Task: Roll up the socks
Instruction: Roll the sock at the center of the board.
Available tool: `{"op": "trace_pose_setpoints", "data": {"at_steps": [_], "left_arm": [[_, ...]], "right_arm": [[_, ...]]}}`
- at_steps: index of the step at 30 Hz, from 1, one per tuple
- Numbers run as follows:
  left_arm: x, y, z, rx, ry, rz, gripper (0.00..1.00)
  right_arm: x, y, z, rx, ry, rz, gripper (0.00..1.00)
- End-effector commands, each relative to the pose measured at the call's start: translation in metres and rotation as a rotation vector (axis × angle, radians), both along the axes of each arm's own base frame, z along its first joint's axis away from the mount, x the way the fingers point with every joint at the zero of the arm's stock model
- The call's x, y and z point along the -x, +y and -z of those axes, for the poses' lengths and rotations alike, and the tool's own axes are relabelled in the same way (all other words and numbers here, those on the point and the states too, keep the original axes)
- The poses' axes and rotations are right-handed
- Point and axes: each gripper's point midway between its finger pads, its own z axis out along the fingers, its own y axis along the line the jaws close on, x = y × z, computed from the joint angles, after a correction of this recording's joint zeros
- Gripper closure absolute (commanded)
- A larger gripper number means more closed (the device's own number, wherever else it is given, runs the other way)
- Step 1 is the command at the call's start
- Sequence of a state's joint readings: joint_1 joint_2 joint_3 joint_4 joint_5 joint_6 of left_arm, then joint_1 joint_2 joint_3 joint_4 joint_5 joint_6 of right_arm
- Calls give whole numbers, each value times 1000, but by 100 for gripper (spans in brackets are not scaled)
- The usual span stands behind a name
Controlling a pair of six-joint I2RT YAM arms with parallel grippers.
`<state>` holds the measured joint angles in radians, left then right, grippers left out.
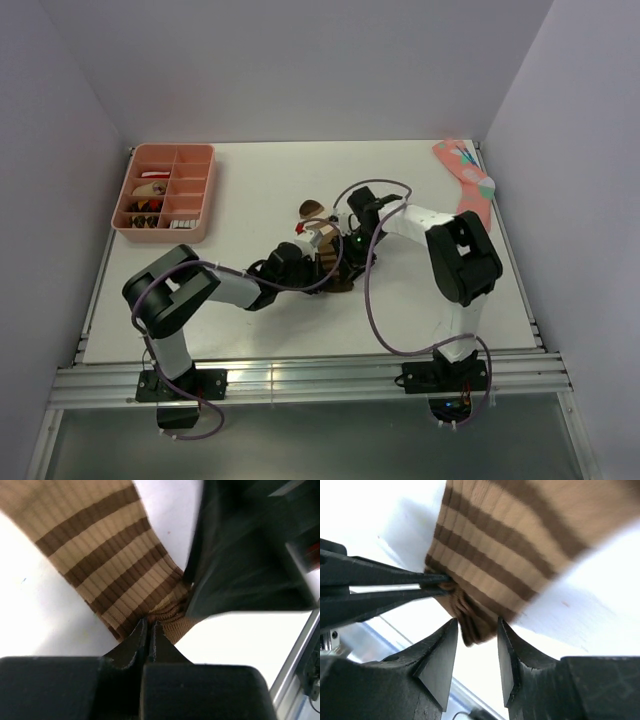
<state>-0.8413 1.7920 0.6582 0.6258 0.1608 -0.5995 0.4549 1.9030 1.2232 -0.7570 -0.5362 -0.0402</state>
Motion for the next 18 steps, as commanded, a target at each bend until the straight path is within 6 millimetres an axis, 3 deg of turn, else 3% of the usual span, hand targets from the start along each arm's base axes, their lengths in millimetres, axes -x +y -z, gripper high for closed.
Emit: {"op": "trace_pose_setpoints", "data": {"at_steps": [1,7,13,15,16,17,18], "left_arm": [[23,36,37,-171,182,-33,100],[20,65,32,-173,303,-70,99],[25,66,27,-167,406,-5,100],[26,71,29,-186,449,3,100],[28,70,28,-178,470,6,100],[30,70,28,-173,488,3,100],[30,69,27,-160,507,1,100]], "right_arm": [[-45,-6,-34,-26,-256,69,55],[-60,-20,-73,-112,-397,95,54],[-59,-18,-98,-157,-611,-31,56],[-47,-13,-94,-137,-670,-119,56],[-48,-11,-102,-116,-747,-141,56],[-29,3,-94,-114,-771,-241,56],[-22,9,-100,-116,-822,-280,56]]}}
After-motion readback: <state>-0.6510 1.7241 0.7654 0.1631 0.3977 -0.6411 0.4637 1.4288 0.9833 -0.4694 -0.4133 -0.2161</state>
